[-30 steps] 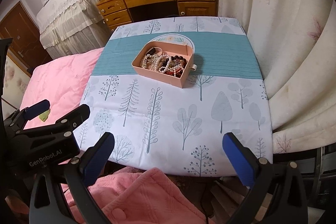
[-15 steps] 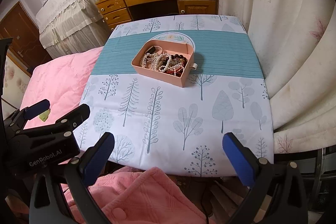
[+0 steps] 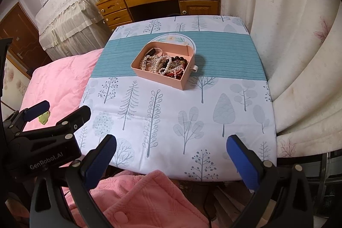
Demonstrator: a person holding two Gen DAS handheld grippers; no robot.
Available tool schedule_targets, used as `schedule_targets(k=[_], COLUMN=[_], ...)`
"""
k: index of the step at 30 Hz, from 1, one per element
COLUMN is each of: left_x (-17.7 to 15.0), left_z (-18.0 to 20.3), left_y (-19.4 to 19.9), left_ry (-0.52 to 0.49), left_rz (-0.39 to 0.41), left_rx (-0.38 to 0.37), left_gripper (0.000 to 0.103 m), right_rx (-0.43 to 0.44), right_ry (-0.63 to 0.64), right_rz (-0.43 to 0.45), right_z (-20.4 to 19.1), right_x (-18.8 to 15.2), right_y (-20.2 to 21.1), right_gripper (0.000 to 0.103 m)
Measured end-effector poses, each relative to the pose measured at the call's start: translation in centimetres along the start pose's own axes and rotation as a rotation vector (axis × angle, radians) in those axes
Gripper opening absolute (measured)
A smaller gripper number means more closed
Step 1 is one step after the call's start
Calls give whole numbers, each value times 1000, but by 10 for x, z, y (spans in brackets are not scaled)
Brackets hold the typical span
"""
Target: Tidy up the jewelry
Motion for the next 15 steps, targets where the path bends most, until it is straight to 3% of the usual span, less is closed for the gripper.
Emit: schedule_targets(k=[15], left_x=[0], left_z=[3], left_y=[5], left_ry=[-8], left_rz=[8], left_rx=[14], left_gripper=[102], right_rx=[-3], right_ry=[0], right_rz=[1], right_z=[1], right_x=[0], right_y=[0], right_gripper=[103])
Point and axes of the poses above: each gripper's, at about its wrist camera, not at the fingertips, and y roughly against the way its jaws point, z to its right, x to its top, the point moved 5 cm from there along -y, roughly the way its jaws point, and after that the axes turned 10 degrees about x, right-handed, at the moved point
